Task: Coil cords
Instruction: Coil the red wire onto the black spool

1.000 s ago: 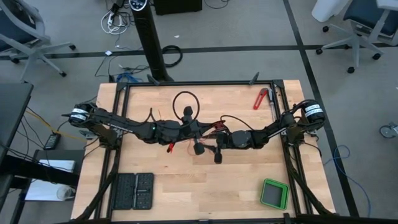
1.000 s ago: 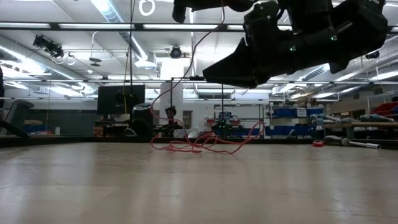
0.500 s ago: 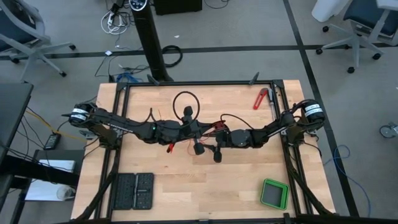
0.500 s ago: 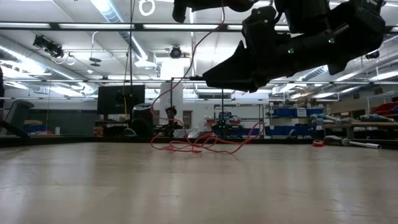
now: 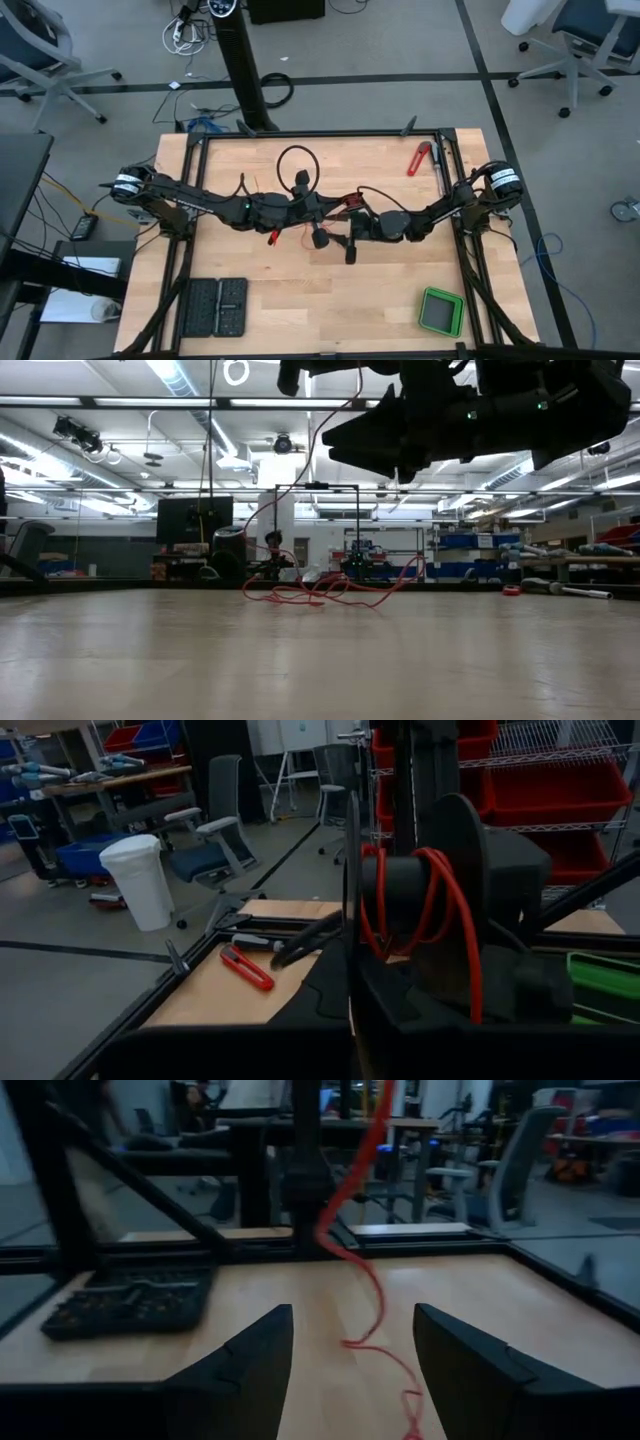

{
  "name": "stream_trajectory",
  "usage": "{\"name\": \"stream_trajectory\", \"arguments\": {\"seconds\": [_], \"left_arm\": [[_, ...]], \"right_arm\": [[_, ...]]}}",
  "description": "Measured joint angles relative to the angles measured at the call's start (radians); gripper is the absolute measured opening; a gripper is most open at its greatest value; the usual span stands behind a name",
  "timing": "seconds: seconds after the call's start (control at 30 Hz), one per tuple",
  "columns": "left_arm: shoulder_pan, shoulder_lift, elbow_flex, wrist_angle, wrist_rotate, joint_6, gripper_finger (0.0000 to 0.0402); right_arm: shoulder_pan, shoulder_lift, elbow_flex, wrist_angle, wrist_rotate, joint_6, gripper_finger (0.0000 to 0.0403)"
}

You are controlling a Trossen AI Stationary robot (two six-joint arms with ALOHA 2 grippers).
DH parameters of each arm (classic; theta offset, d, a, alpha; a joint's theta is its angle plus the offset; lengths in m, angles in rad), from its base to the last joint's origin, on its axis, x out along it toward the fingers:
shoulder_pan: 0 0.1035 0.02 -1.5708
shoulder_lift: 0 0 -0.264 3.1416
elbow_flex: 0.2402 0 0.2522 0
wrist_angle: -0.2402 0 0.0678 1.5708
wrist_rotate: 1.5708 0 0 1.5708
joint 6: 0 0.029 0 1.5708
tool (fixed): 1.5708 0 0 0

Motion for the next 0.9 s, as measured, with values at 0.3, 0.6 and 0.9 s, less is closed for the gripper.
{"name": "stream_trajectory", "arguments": {"seconds": [0.3, 0.6, 0.9], "left_arm": [[0.000, 0.000, 0.000, 0.000, 0.011, -0.009, 0.0001], [0.000, 0.000, 0.000, 0.000, 0.013, -0.009, 0.0001], [0.000, 0.000, 0.000, -0.002, 0.014, -0.009, 0.0001]], "right_arm": [[0.008, 0.000, 0.000, 0.098, 0.021, -0.061, 0.0205], [0.013, 0.000, 0.000, 0.119, 0.018, -0.063, 0.0194], [0.013, 0.000, 0.000, 0.127, 0.017, -0.063, 0.0139]]}}
